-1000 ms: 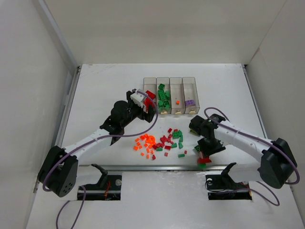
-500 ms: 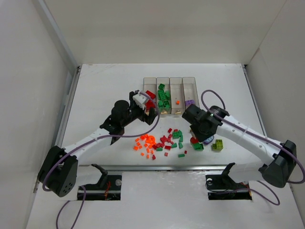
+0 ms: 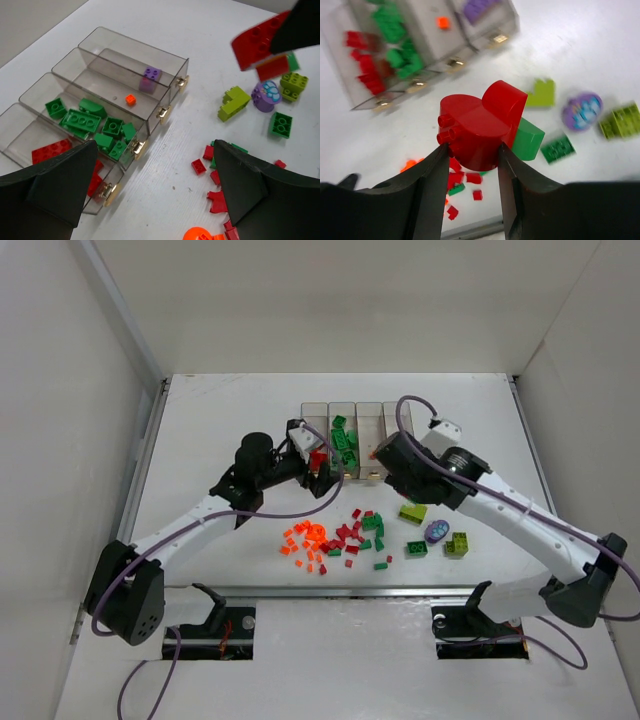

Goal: Sort the legos into containers by color

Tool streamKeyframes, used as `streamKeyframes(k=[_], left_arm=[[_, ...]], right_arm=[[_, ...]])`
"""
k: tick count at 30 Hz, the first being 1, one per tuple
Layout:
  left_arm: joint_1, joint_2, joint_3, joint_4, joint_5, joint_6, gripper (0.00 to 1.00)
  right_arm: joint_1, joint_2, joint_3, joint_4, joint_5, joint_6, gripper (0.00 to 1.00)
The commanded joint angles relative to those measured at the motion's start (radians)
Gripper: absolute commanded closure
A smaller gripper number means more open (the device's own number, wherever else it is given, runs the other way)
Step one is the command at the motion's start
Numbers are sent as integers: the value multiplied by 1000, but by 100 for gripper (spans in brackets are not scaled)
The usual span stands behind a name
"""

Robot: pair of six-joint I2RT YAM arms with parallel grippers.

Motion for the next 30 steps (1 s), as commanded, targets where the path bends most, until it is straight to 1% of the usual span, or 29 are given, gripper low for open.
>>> streamKeyframes(k=[1, 2, 3, 4, 5, 6, 7, 8, 9, 10, 11, 12, 13, 14, 16, 18, 21, 22, 23, 25, 26, 27, 29, 30], left_arm=[[22, -4, 80, -31, 218, 72, 0], [22, -4, 90, -44, 243, 93, 0], [22, -4, 90, -67, 266, 106, 0], [22, -4, 100, -76, 296, 135, 0], [22, -15, 100, -76, 309, 135, 0], [22, -15, 100, -88, 309, 152, 0], [22, -31, 91, -88, 321, 176, 0], [22, -42, 91, -88, 321, 185, 0], [22, -64, 81, -88, 332, 202, 0], [22, -64, 81, -76, 342, 202, 0], [22, -77, 68, -76, 382, 230, 0], [22, -78, 68, -64, 407, 239, 0], [22, -78, 68, -50, 425, 239, 0], [22, -78, 68, -41, 437, 239, 0], [22, -78, 68, -26, 448, 239, 0], [13, -87, 77, -16, 421, 264, 0], [13, -107, 100, -68, 363, 375, 0], [13, -107, 100, -79, 311, 404, 0], [13, -117, 100, -90, 288, 429, 1], [13, -117, 111, -108, 255, 500, 6], [13, -117, 111, -122, 255, 518, 13], [13, -117, 120, -122, 255, 544, 16], [13, -117, 120, -122, 280, 560, 20], [13, -127, 130, -122, 290, 560, 20]], right_arm=[[6, -123, -20, 363, 34, -437, 100], [6, -159, -60, 601, -54, -518, 100], [6, -233, -154, 723, -110, -593, 100], [6, -294, -242, 927, -215, -696, 100], [6, -295, -243, 1002, -256, -726, 100], [6, -316, -297, 1054, -282, -747, 100], [6, -330, -298, 1080, -307, -782, 100], [6, -330, -298, 1081, -327, -808, 100], [6, -321, -287, 1081, -380, -869, 100], [6, -321, -287, 1081, -414, -870, 100], [6, -307, -272, 1091, -445, -914, 100], [6, -298, -272, 1102, -519, -933, 100], [6, -289, -242, 1102, -559, -953, 100], [6, -266, -229, 1102, -596, -989, 100], [6, -253, -217, 1102, -659, -1004, 100], [6, -241, -204, 1102, -660, -1004, 100], [6, -241, -223, 1091, -629, -1004, 100], [6, -241, -223, 1091, -629, -1004, 100], [6, -241, -223, 1081, -620, -1004, 100], [6, -221, -223, 1058, -620, -1004, 100], [6, -211, -211, 1032, -629, -1004, 100], [6, -186, -201, 1019, -629, -1004, 100], [6, -155, -175, 995, -655, -1004, 100], [6, -143, -165, 970, -664, -1004, 100]])
